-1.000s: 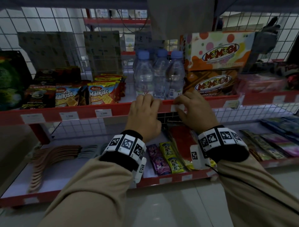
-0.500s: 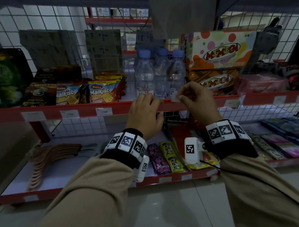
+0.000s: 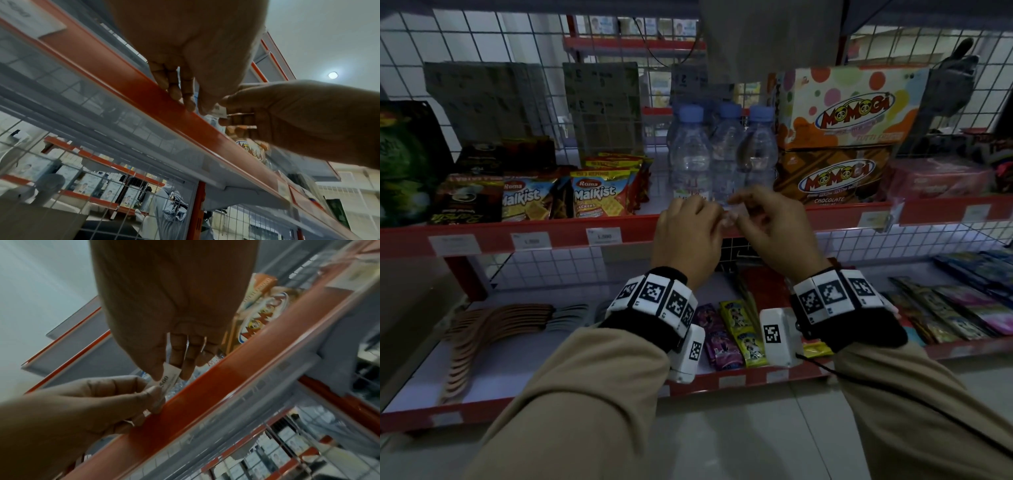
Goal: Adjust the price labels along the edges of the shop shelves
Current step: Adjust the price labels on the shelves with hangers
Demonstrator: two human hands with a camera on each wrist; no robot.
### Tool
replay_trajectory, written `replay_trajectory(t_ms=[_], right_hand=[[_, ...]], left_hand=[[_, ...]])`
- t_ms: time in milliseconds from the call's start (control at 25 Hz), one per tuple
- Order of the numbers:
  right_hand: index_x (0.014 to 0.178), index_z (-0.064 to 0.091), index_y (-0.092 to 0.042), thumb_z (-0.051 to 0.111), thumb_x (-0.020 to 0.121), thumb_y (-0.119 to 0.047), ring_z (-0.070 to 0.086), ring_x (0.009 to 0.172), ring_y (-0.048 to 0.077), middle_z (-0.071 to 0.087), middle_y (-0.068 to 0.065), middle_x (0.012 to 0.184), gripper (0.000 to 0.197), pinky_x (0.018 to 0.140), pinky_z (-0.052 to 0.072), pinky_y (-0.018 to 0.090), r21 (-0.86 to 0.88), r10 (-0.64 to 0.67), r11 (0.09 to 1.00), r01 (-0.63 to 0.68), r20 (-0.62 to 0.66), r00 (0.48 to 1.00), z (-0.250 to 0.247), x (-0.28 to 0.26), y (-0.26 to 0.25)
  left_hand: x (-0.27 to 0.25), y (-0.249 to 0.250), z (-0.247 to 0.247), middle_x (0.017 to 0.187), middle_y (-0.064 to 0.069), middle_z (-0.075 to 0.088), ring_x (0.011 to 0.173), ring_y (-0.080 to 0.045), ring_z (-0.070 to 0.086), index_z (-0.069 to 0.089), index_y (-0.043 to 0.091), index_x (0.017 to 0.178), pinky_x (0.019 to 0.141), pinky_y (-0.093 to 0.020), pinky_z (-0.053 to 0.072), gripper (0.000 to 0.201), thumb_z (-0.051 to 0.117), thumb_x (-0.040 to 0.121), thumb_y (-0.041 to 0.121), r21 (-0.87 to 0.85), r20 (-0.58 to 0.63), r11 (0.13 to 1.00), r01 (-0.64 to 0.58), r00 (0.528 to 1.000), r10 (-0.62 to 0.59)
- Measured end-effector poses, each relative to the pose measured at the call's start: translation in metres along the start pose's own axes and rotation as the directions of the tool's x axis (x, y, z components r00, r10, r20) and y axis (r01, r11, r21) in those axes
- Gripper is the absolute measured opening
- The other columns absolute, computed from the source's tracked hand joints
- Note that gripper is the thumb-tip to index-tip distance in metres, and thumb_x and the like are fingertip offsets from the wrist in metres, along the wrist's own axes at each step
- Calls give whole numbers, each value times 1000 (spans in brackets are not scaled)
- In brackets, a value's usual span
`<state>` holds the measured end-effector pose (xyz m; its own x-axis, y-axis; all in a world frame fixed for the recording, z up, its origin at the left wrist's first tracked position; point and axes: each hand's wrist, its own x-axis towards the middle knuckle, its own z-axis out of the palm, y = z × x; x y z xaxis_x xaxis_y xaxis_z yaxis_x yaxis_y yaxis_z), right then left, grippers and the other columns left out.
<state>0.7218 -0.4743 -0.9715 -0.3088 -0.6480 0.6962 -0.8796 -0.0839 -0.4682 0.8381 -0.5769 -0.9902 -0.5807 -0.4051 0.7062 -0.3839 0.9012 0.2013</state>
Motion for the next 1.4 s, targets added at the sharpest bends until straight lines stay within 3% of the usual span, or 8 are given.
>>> replay_trajectory(t_ms=[80,200,400,600,720,880,1200,1400], right_hand=[[99,68,-17,62,88,-13,58,86,17,68,-1,89,13,73,49,33,-151,-64,987,62,-13,998,-2,3,2],[93,68,-20,64,87,-13,58,85,13,67,-7,85,10,74,47,26,-91,-16,996,7,-94,995,-2,5,5],[92,66,-19,62,88,-13,55,90,22,60,-11,83,8,78,48,38,-63,34,997,-38,-55,998,6,5,6],[91,65,-22,62,89,-14,55,90,17,61,-10,85,9,75,43,27,-36,54,998,-59,-121,991,9,9,8],[90,65,-24,63,88,-16,55,89,18,61,-9,83,8,78,45,32,-65,47,997,-50,-41,998,9,8,8],[93,66,-21,63,88,-18,51,95,21,55,-9,90,7,83,45,45,-171,-4,985,8,27,1000,8,7,9],[97,65,-16,62,83,-12,46,96,25,59,6,100,15,77,33,29,-357,16,933,53,187,982,-6,8,17],[100,62,-14,58,86,-13,44,95,26,58,9,103,15,76,35,31,-403,-16,910,95,196,981,-6,6,15]], left_hand=[[-1,0,-5,99,-3,58,94,-24,49,59,14,98,78,-35,37,19,51,95,31,32,18,999,-28,999,28],[-3,0,-13,100,-4,56,95,-24,47,54,13,101,79,-34,37,17,54,91,27,68,53,997,-38,998,35],[-1,-2,-19,103,-3,57,98,-22,47,52,14,109,80,-32,38,23,53,90,27,35,90,999,8,996,-11],[-4,-6,-17,106,-2,58,101,-21,46,50,14,121,84,-31,36,33,54,91,26,-10,101,1000,1,995,0],[-3,-7,-15,109,-4,56,103,-23,46,50,15,125,87,-33,37,35,54,92,27,5,112,1000,-9,994,9],[0,-6,-13,103,-8,51,97,-26,45,58,14,108,81,-35,37,20,52,93,27,110,130,993,-36,991,21],[-2,-6,-10,106,-4,54,98,-23,44,59,16,107,83,-34,35,18,49,96,26,110,103,994,-26,995,14],[0,-6,-9,101,-7,52,94,-26,44,62,13,104,78,-35,33,19,48,96,23,149,110,987,-52,993,36]])
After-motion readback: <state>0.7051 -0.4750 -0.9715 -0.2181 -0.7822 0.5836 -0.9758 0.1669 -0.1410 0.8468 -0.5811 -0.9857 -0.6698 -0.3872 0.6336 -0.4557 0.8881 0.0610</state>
